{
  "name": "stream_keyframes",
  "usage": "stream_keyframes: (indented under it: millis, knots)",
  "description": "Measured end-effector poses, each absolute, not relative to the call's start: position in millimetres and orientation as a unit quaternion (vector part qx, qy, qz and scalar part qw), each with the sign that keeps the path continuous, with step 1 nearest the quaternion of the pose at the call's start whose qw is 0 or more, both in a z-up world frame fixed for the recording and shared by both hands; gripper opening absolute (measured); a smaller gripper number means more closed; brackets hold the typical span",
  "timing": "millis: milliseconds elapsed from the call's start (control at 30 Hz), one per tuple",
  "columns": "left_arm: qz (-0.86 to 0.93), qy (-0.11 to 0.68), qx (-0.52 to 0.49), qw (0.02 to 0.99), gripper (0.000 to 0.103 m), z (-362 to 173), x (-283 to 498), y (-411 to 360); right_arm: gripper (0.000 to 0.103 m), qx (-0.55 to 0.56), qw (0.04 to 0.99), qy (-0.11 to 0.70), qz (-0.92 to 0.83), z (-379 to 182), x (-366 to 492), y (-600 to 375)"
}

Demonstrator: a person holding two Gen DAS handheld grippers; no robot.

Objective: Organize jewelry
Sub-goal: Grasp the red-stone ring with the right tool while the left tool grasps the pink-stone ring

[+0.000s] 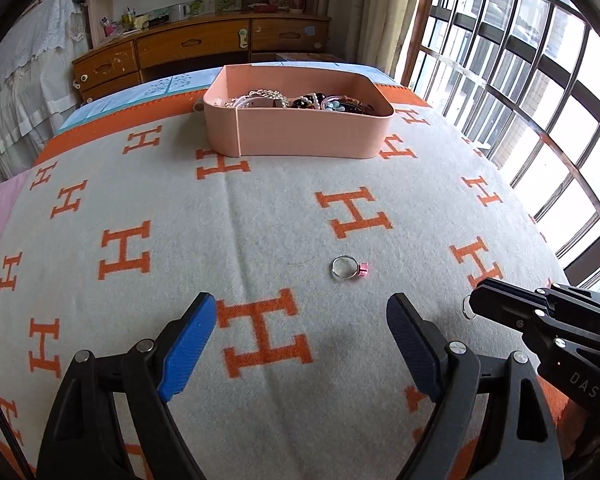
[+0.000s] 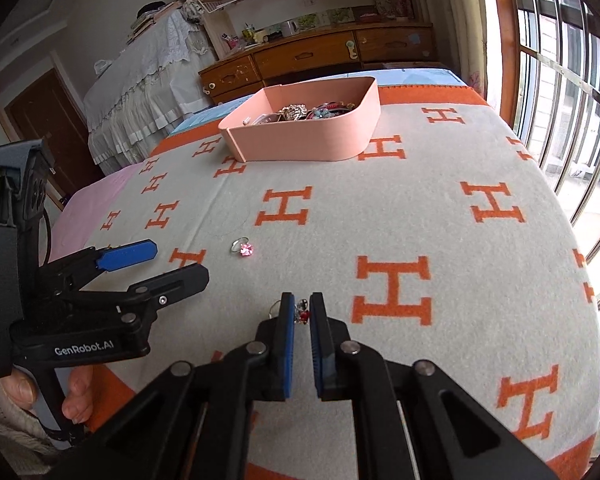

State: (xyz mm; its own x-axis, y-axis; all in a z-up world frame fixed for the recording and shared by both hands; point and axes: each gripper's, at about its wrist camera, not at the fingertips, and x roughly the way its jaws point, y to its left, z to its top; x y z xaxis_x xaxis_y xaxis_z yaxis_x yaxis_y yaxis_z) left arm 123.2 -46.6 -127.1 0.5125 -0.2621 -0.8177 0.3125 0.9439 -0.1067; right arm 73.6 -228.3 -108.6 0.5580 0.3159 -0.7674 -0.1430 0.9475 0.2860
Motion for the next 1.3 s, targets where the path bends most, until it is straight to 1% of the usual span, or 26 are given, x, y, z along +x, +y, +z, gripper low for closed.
stream_keyframes:
  millis: [67, 100, 433, 500, 567, 600, 733, 900, 933, 967, 1000, 1067, 1300]
  knots:
    - [-0.174, 0.482, 0.021, 0.859, 0.055, -130.0, 129.2, -55.8, 0.007, 0.103, 0.878, 0.45, 0.127, -109.3, 72.2, -236.2]
    - [-0.177, 0.489, 0.016, 0.854, 0.053, -130.9, 131.1, -59.6, 0.007, 0.106, 0.879, 0.449, 0.124, -109.5, 72.5, -239.7]
    - [-0.193, 0.486, 0.018, 0.852, 0.05, -129.3, 136.8, -92.3, 0.007, 0.145, 0.874, 0.444, 0.13, -113.8, 82.1, -261.7]
    - [-0.193, 0.484, 0.01, 0.853, 0.049, -129.0, 139.8, -94.0, 0.007, 0.148, 0.873, 0.447, 0.128, -116.9, 83.6, -264.5]
    - [-0.197, 0.482, 0.002, 0.854, 0.043, -129.0, 142.5, -95.8, 0.007, 0.154, 0.871, 0.449, 0.126, -118.6, 84.4, -267.9]
    - [-0.199, 0.48, 0.0, 0.854, 0.042, -129.7, 144.1, -97.3, 0.007, 0.158, 0.87, 0.45, 0.126, -119.3, 85.3, -269.8]
    - [-0.199, 0.471, 0.008, 0.86, 0.04, -130.7, 142.6, -100.5, 0.007, 0.165, 0.87, 0.448, 0.122, -120.5, 86.5, -275.7]
    - [-0.194, 0.468, 0.01, 0.862, 0.04, -131.0, 147.0, -102.4, 0.007, 0.171, 0.867, 0.452, 0.121, -124.6, 88.8, -278.1]
    - [-0.191, 0.468, 0.014, 0.863, 0.037, -130.8, 147.8, -102.9, 0.007, 0.171, 0.867, 0.452, 0.121, -125.0, 88.4, -278.3]
    - [-0.186, 0.467, 0.022, 0.864, 0.032, -130.7, 148.5, -103.9, 0.007, 0.171, 0.867, 0.452, 0.122, -125.0, 88.6, -278.2]
    - [-0.181, 0.466, 0.028, 0.866, 0.03, -131.2, 149.5, -104.6, 0.007, 0.171, 0.867, 0.451, 0.122, -125.3, 88.5, -278.4]
    - [-0.175, 0.464, 0.036, 0.868, 0.021, -131.2, 150.6, -105.0, 0.007, 0.171, 0.867, 0.452, 0.122, -125.7, 88.2, -277.8]
    - [-0.187, 0.464, 0.012, 0.866, 0.019, -131.4, 151.4, -94.3, 0.007, 0.171, 0.868, 0.449, 0.122, -124.9, 88.2, -276.3]
